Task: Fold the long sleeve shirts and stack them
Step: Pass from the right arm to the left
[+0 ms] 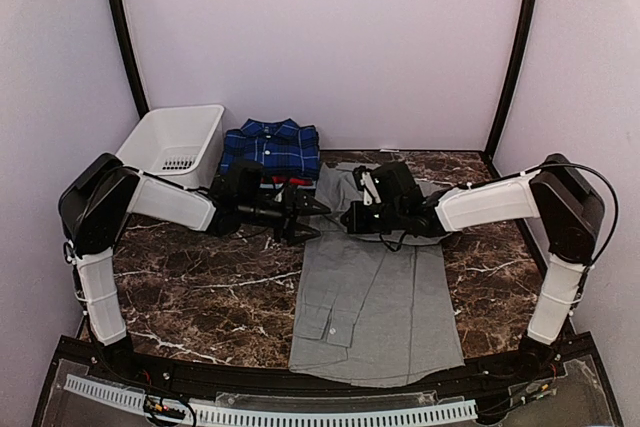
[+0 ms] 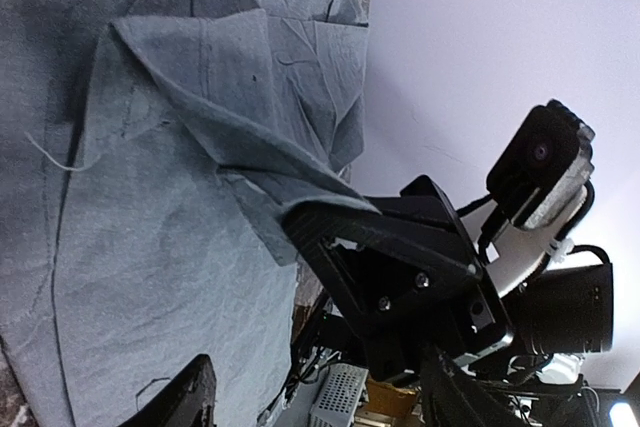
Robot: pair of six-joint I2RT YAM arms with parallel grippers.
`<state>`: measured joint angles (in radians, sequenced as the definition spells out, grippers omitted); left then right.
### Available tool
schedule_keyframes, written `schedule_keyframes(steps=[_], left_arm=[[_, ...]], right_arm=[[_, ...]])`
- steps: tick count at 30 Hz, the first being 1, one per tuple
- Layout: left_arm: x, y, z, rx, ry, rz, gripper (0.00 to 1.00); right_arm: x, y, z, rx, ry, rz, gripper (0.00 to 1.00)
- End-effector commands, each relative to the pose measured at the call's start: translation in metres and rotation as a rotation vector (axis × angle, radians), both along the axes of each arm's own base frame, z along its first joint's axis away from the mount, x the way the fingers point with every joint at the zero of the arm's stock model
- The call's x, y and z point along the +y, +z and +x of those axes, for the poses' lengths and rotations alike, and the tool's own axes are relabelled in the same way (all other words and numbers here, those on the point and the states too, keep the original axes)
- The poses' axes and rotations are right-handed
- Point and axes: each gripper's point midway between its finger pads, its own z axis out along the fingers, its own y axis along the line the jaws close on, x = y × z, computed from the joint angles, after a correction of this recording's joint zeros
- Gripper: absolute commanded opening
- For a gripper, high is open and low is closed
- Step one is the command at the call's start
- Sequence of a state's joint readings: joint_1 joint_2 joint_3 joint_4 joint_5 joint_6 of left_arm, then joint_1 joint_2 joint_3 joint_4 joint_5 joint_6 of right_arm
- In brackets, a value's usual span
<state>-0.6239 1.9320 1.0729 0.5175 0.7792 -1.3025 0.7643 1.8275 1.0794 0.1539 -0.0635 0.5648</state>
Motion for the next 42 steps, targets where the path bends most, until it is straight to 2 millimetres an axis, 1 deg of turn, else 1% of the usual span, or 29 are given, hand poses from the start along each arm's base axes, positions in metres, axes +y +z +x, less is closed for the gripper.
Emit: schedule_keyframes(steps=[1,3,7,10,11,12,13,14,15,16,17,23,29,32,35,38,42], left_arm=[[0.017,-0.004,0.025,-0.061,0.112,0.116,0.69],[0.025,-0.009,0.033,-0.071,0.153,0.147,0.70],[0.029,-0.018,0.046,-0.067,0.162,0.157,0.71],[0.025,-0.022,0.058,-0.072,0.155,0.156,0.72],[0.022,-0.016,0.063,-0.087,0.155,0.150,0.72],[0.022,-0.024,0.064,-0.080,0.149,0.168,0.72],[0.019,-0.020,0.069,-0.093,0.152,0.165,0.72],[0.019,-0.026,0.070,-0.091,0.148,0.176,0.73],[0.017,-0.023,0.074,-0.097,0.152,0.178,0.73],[0.017,-0.027,0.076,-0.095,0.153,0.185,0.73],[0.015,-0.024,0.080,-0.101,0.156,0.183,0.73],[0.009,-0.035,0.091,-0.088,0.157,0.199,0.74],[-0.001,-0.034,0.095,-0.081,0.141,0.180,0.73],[-0.008,-0.033,0.090,-0.079,0.125,0.172,0.72],[-0.014,-0.036,0.085,-0.070,0.113,0.174,0.70],[-0.017,-0.037,0.081,-0.056,0.103,0.159,0.66],[-0.023,-0.032,0.079,-0.055,0.089,0.133,0.63]], right_arm=[[0.001,0.024,0.009,-0.071,-0.028,-0.003,0.00],[-0.001,0.032,0.008,-0.083,-0.028,0.006,0.00],[-0.002,0.037,0.006,-0.091,-0.021,0.002,0.00],[-0.005,0.038,0.003,-0.088,-0.020,0.002,0.00],[-0.005,0.038,0.002,-0.087,-0.020,0.002,0.00],[-0.006,0.038,0.002,-0.087,-0.022,0.004,0.00],[-0.007,0.039,0.001,-0.087,-0.022,0.006,0.00],[-0.007,0.038,-0.001,-0.085,-0.019,0.006,0.00],[-0.007,0.039,-0.001,-0.085,-0.017,0.009,0.00],[-0.007,0.039,-0.002,-0.084,-0.017,0.009,0.00],[-0.007,0.039,-0.002,-0.082,-0.016,0.010,0.00],[-0.007,0.039,-0.005,-0.080,-0.010,0.013,0.00],[-0.004,0.035,-0.008,-0.072,0.005,0.008,0.00],[-0.002,0.032,-0.009,-0.067,0.013,0.001,0.00],[0.001,0.029,-0.010,-0.064,0.020,-0.003,0.00],[0.003,0.028,-0.010,-0.062,0.026,-0.007,0.00],[0.006,0.023,-0.012,-0.059,0.036,-0.022,0.00]])
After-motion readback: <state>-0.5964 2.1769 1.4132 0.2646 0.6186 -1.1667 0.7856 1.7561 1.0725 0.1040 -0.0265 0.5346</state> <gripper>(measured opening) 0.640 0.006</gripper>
